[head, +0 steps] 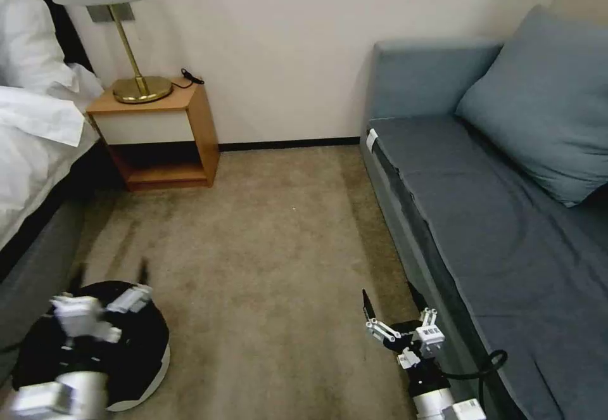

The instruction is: Pick up the trash bin, then pick up the garbage on the floor and place it into the trash bin.

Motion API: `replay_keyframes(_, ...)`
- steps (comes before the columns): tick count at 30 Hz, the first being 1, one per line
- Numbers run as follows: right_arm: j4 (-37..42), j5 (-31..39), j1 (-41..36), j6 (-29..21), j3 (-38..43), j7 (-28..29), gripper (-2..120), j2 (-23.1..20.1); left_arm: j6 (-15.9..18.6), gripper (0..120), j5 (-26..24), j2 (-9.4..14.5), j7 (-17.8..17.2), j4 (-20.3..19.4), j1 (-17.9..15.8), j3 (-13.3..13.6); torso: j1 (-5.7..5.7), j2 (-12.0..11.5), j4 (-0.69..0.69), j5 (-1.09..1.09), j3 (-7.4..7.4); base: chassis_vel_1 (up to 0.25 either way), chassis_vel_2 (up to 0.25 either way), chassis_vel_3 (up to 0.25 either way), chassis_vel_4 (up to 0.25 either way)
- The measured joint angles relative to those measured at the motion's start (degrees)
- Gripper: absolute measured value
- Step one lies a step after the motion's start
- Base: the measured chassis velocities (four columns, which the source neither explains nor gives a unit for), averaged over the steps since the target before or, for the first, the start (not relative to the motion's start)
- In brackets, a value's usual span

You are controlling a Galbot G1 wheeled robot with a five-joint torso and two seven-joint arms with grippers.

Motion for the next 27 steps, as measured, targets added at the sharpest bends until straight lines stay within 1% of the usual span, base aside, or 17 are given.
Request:
replay_keyframes(1,0.30,-0.34,0.00,0.05,0.09,0.00,100,0.24,-0.64,100,0.71,-0.01,-0.15,0.16,0.67,0.99,0.00,0.00,0.00,0.00,0.00,0.000,0.000,0.000,0.000)
replay_keyframes(2,0.30,-0.34,0.00,0.05,0.09,0.00,100,0.24,-0.64,100,0.71,-0.01,-0.15,0.16,0.67,0.99,0.00,0.00,0.00,0.00,0.00,0.000,0.000,0.000,0.000)
replay_keyframes(4,1.22,-1.04,0.02,0.07,0.40,-0.09,100,0.64,-1.30,100,1.96,-0.35,-0.58,0.28,1.67,3.26,0.00,0.00,0.00,0.00,0.00,0.000,0.000,0.000,0.000)
replay_keyframes(6,1.41,-1.15,0.02,0.07,0.43,-0.19,100,0.65,-1.34,100,2.16,-0.50,-0.67,0.28,1.69,3.56,0.00,0.00,0.00,0.00,0.00,0.000,0.000,0.000,0.000)
replay_keyframes(8,2.00,-2.14,-0.03,0.06,0.54,-0.75,100,0.66,-1.65,100,2.60,-1.20,-1.02,0.27,1.48,4.30,0.00,0.00,0.00,0.00,0.00,0.000,0.000,0.000,0.000)
replay_keyframes(27,2.13,-2.55,-0.04,-0.13,0.58,-1.11,100,0.60,-1.43,100,2.66,-1.51,-1.24,0.27,1.10,4.05,0.00,-0.01,0.00,-0.01,0.00,0.000,0.000,0.000,0.000)
